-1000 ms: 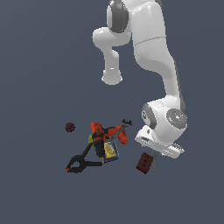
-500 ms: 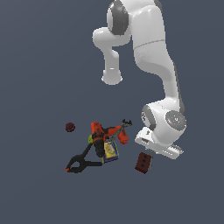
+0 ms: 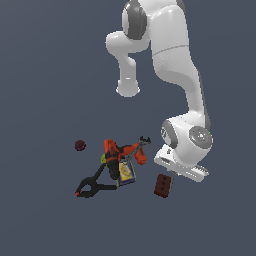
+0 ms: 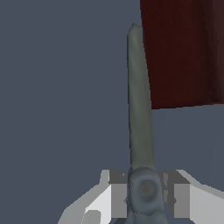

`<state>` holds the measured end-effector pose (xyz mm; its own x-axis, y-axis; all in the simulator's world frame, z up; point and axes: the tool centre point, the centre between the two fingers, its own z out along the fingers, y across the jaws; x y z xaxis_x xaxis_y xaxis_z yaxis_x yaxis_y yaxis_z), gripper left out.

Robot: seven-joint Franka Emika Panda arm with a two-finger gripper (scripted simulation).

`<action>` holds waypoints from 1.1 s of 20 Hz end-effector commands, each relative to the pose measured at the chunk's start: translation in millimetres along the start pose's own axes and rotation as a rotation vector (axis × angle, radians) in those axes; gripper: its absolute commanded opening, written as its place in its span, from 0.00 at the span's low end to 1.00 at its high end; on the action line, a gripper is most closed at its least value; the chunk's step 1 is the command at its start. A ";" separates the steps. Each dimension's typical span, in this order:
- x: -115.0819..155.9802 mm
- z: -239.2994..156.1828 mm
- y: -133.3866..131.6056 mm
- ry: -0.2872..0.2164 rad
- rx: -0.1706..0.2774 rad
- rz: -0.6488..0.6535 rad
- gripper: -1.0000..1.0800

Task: Pick up a designated object from a clutter of objects.

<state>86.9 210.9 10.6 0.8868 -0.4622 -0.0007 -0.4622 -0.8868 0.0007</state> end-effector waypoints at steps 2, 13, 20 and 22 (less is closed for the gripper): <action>2.0 -6.7 4.2 0.001 0.001 0.001 0.00; 14.1 -65.0 44.4 0.001 0.001 0.001 0.00; 28.5 -133.5 90.8 0.001 0.001 0.001 0.00; 32.9 -154.5 104.8 0.001 0.001 0.001 0.00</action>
<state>70.0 114.0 148.8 0.8864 -0.4628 -0.0002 -0.4628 -0.8864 0.0005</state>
